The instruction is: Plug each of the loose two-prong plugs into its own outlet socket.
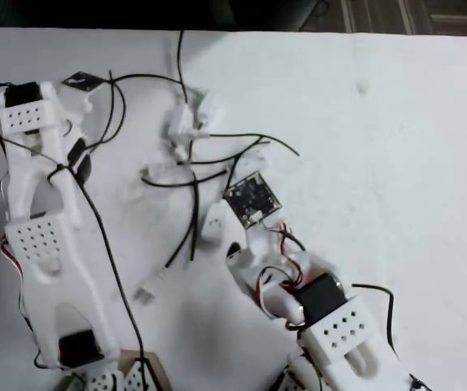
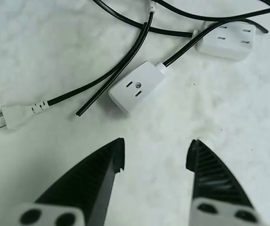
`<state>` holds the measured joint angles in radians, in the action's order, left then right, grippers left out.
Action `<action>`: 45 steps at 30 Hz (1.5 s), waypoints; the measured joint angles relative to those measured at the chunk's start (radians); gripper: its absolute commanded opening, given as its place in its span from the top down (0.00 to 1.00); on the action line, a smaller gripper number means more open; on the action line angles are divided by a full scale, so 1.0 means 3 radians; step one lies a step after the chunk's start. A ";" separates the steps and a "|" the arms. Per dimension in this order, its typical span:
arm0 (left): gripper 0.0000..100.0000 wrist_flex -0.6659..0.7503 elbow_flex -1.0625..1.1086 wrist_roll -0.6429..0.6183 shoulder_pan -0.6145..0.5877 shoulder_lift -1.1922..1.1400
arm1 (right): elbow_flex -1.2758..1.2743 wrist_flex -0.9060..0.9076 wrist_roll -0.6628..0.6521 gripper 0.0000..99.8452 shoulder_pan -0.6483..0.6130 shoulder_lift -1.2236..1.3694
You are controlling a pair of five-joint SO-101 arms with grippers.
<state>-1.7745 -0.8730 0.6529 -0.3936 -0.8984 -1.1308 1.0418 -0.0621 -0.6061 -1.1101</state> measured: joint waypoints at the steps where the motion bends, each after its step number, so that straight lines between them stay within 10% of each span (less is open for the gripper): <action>1: 0.98 0.0000 0.0092 0.0000 0.0000 0.0061 | 0.0000 0.0000 0.0000 0.78 0.0000 0.0000; 23: 0.97 0.1135 0.4378 -0.0460 0.1084 0.3698 | 0.0000 0.0000 0.0000 0.78 0.0240 0.0000; 28: 0.80 0.1570 0.5017 -0.0537 0.1202 0.3785 | 0.0000 0.0000 0.0000 0.78 0.0302 0.0000; 45: 0.74 0.1795 0.5155 -0.0522 0.0956 0.3790 | 0.0000 0.0000 0.0000 0.78 0.0312 0.0000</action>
<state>-1.2359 0.6736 0.4964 -0.1066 0.2386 -1.1308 1.0418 -0.0621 -0.5125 -1.1101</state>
